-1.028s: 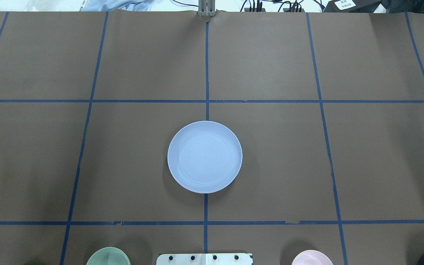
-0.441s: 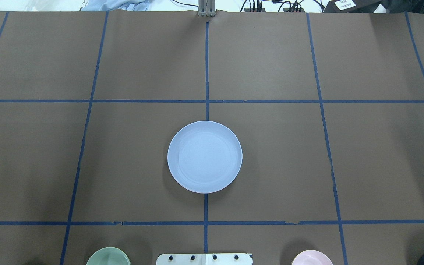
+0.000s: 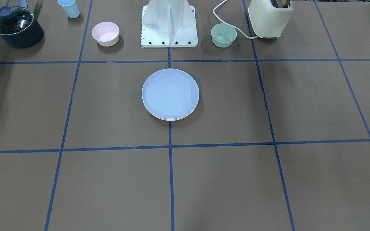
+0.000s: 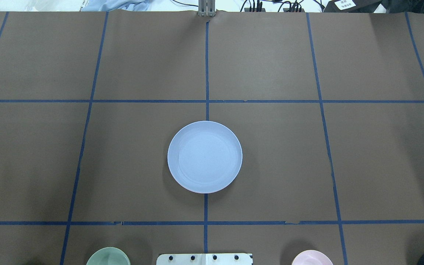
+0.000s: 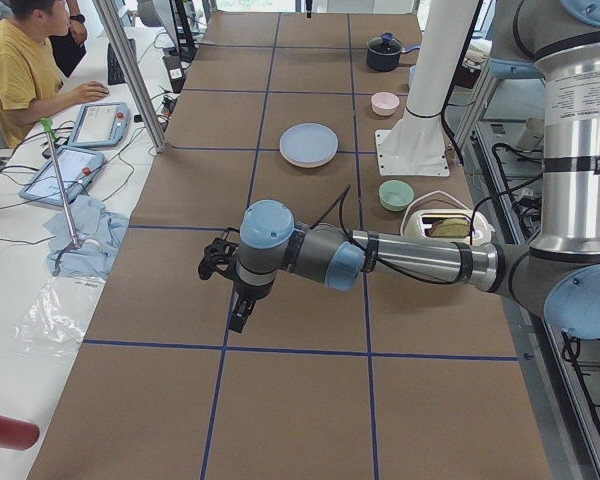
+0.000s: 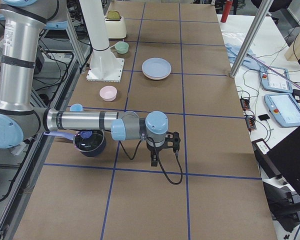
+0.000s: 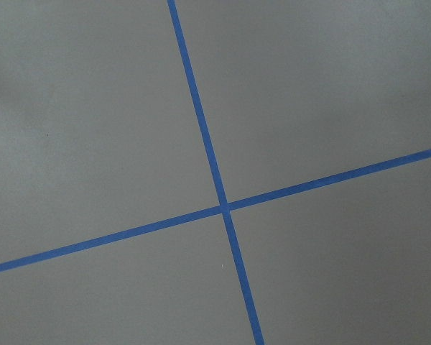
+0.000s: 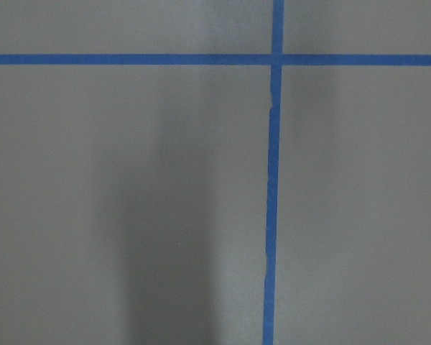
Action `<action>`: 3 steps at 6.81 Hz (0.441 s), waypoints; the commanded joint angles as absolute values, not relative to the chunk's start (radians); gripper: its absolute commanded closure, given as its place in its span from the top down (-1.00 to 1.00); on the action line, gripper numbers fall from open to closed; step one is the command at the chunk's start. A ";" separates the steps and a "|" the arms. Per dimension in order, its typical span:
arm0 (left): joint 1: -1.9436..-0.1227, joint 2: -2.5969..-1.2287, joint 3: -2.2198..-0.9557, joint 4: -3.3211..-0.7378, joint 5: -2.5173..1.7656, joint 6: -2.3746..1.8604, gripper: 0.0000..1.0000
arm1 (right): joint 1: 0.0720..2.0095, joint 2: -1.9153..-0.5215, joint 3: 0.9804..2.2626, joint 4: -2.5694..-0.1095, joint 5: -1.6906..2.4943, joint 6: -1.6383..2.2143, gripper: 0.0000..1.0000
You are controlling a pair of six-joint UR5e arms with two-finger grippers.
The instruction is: Stack three plates with pink and blue
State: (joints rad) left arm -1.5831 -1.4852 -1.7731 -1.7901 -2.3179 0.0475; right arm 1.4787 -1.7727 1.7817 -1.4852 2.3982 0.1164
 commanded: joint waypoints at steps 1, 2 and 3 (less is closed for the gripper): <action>-1.582 -1.491 -1.764 -1.787 -2.316 0.048 1.00 | 1.479 -1.757 1.782 -1.485 2.401 0.124 1.00; -1.582 -1.502 -1.746 -1.789 -2.318 0.048 0.99 | 1.489 -1.755 1.793 -1.485 2.408 0.121 1.00; -1.583 -1.491 -1.750 -1.789 -2.324 0.051 1.00 | 1.489 -1.755 1.793 -1.485 2.402 0.118 1.00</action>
State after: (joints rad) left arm -1.5820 -1.4951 -1.7537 -1.7881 -2.3190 0.0483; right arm 1.4863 -1.7565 1.7899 -1.4849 2.4045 0.1206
